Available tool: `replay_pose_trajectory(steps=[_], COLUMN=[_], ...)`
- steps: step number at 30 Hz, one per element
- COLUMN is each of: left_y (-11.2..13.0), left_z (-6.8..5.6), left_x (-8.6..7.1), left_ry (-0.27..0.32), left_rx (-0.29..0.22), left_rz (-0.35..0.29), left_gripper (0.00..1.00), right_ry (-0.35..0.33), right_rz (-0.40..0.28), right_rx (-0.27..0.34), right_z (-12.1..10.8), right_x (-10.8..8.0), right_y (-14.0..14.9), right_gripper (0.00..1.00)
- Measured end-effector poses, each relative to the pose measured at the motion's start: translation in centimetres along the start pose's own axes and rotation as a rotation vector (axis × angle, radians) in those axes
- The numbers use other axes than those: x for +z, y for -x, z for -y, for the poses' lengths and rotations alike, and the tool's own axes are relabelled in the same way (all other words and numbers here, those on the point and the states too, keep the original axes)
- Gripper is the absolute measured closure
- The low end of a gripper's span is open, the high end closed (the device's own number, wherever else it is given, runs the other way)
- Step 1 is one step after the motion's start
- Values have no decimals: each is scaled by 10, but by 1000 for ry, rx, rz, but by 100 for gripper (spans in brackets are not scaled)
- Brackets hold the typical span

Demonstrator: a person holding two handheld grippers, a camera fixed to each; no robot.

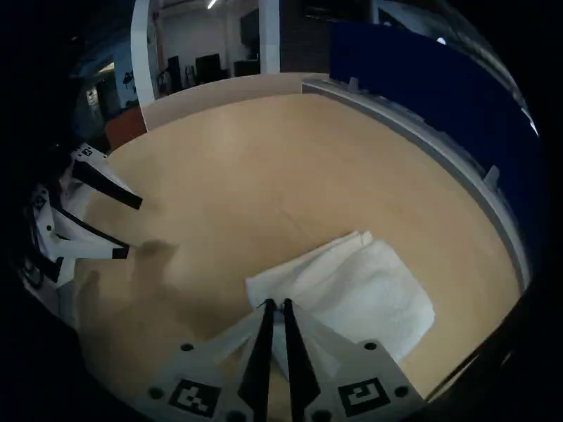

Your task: Fold towel

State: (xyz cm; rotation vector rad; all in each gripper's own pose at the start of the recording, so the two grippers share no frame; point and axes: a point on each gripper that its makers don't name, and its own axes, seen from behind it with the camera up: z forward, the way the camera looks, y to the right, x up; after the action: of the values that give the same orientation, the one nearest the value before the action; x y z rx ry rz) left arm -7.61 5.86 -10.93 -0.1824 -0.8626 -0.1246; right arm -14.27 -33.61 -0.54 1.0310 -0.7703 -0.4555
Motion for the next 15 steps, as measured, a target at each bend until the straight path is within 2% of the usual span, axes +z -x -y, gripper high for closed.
replay_pose_trajectory(steps=[3, 5, 6, 7, 9, 15], left_y=[-1, -1, -1, -1, -1, -1], left_z=[0, 0, 1, 1, 2, 2], left_x=[0, 0, 0, 0, 0, 1], left_ry=[2, 1, 1, 0, 0, 3], left_rx=[2, 4, 4, 4, 3, 2], left_rz=[0, 0, 0, 0, 1, 1], left_gripper=[5, 5, 5, 5, 5, 5], right_ry=[12, 25, 33, 41, 56, 85], right_rz=[-5, -10, -12, -13, -14, -14], right_rx=[-1, -1, 1, 4, 11, 39], right_z=[-3, -7, -9, -11, -14, -20], right_x=[-4, -8, -10, -11, -15, -24], right_y=[-1, -1, 0, 2, 5, 15], right_gripper=[46, 29, 16, 11, 7, 7])
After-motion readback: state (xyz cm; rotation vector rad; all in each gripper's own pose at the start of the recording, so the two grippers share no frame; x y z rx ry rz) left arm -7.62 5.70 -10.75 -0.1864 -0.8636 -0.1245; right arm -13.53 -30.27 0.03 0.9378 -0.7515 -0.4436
